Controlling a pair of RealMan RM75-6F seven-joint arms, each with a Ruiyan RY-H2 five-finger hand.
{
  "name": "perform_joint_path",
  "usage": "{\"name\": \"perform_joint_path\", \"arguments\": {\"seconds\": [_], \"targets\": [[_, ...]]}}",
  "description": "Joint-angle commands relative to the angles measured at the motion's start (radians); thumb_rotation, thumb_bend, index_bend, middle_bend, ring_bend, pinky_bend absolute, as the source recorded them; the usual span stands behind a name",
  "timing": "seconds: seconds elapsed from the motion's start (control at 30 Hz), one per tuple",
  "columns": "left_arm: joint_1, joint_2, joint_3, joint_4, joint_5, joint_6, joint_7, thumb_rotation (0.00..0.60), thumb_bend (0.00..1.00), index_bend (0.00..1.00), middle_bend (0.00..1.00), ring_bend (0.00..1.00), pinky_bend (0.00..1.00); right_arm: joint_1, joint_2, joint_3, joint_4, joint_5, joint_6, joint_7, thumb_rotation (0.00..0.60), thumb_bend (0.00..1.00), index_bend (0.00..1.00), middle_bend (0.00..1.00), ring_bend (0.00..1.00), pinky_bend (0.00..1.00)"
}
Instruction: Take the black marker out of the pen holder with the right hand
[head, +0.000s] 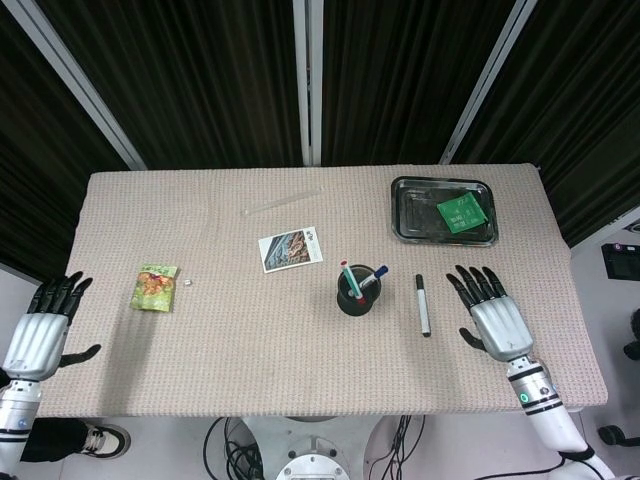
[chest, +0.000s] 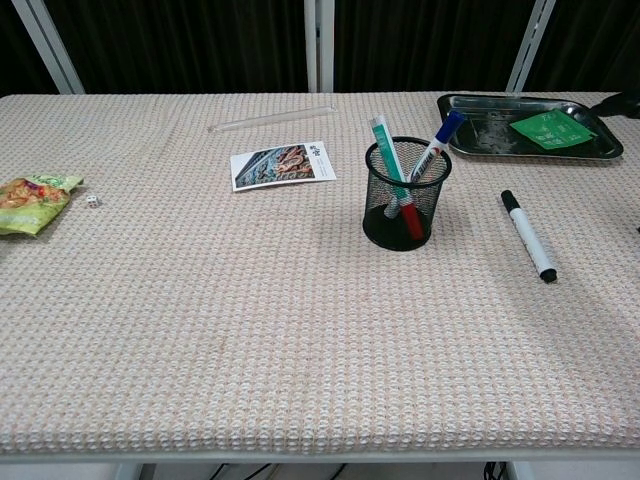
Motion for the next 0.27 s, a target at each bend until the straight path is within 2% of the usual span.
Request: {"name": "perform_joint_path", "arguments": {"seconds": [0.03,0.27], "targets": [[0.001,-0.002,-0.003,-0.003,0.021,0.026,0.016,0.600,0.10,0.07,0.00,0.00,0.00,-0.061,0.059,-0.012,-0.021,-0.003,0.074,0.029,0.600,0.15,0.00,0.00,0.00,0.00],[0.000,-0.007,-0.007,-0.005,0.027,0.038,0.037,0.600,0.10,0.07,0.00,0.00,0.00,-0.140,0.098,0.037,-0.006,0.114,0.148,-0.005,0.600,0.15,0.00,0.00,0.00,0.00]]}}
